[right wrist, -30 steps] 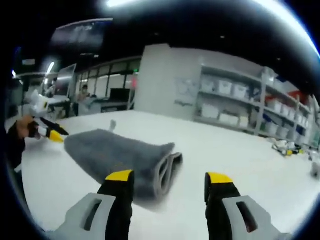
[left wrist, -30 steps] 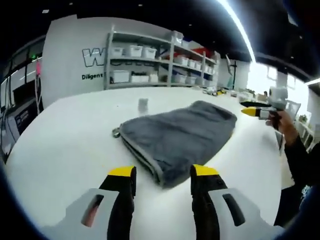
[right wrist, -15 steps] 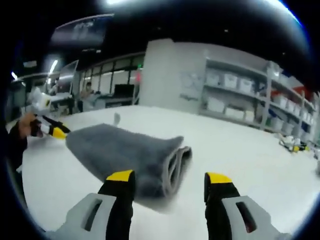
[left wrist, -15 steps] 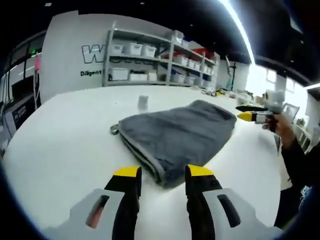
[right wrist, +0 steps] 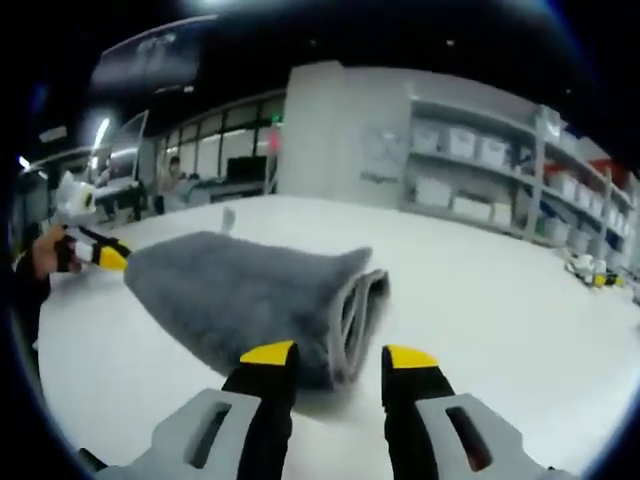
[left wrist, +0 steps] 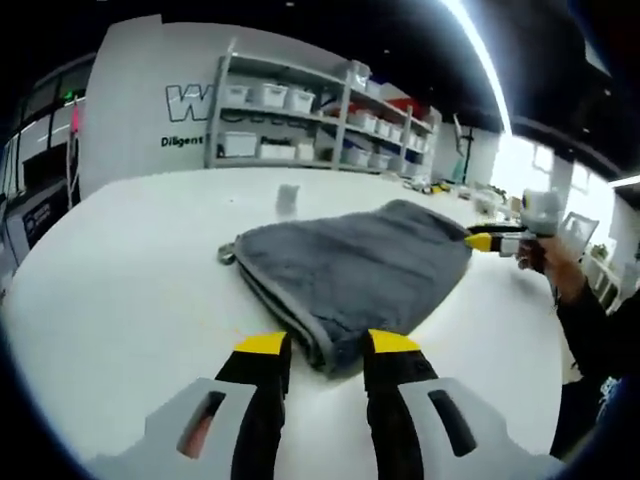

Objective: Open the folded towel by lifting each exposed corner and separating the folded layers until the towel lies flat within the target outline without major curled edges

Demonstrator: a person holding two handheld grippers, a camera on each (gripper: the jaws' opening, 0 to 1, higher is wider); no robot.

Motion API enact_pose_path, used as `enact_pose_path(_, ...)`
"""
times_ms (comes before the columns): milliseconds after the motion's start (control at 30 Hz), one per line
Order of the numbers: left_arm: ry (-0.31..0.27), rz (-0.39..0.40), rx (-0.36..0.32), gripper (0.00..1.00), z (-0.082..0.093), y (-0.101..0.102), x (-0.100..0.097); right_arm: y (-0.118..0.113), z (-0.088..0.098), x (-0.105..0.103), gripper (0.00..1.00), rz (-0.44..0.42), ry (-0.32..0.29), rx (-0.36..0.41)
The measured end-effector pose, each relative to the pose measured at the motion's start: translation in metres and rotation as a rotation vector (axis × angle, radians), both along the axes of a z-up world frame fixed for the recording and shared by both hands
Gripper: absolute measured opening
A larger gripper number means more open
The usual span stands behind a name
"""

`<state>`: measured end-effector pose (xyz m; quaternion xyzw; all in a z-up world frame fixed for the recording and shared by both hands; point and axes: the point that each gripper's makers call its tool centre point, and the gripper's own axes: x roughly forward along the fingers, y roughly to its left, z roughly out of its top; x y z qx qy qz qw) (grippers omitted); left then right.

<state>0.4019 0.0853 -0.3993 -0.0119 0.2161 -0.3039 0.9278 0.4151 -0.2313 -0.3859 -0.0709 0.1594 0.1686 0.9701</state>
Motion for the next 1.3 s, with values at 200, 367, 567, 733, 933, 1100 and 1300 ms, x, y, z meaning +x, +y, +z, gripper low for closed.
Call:
enact_pose_path(200, 0.001, 0.000, 0.012, 0.24, -0.005, -0.001, 0.001, 0.003, -0.007, 0.002, 0.21, 0.017, 0.018, -0.017)
enact_pose_path(367, -0.021, -0.019, 0.012, 0.18, -0.003, -0.005, 0.000, 0.006, -0.011, 0.004, 0.11, 0.033, 0.036, -0.009)
enact_pose_path(567, -0.036, -0.023, 0.015, 0.13, -0.003, -0.005, 0.000, 0.007, -0.016, 0.003, 0.06, 0.076, 0.035, -0.113)
enact_pose_path(733, -0.046, -0.042, 0.042, 0.09, -0.004, -0.007, -0.003, 0.008, -0.015, 0.004, 0.03, 0.092, 0.056, -0.132)
enact_pose_path(933, -0.044, -0.055, 0.083, 0.07, -0.005, -0.008, -0.007, 0.006, -0.017, 0.007, 0.01, 0.111, 0.128, -0.103)
enact_pose_path(1100, -0.041, -0.073, 0.124, 0.06, -0.006, -0.010, -0.012, 0.007, -0.019, 0.011, 0.01, 0.105, 0.175, -0.144)
enact_pose_path(1300, -0.041, -0.120, 0.158, 0.06, -0.007, -0.016, -0.024, 0.004, -0.024, 0.023, 0.01, 0.107, 0.228, -0.175)
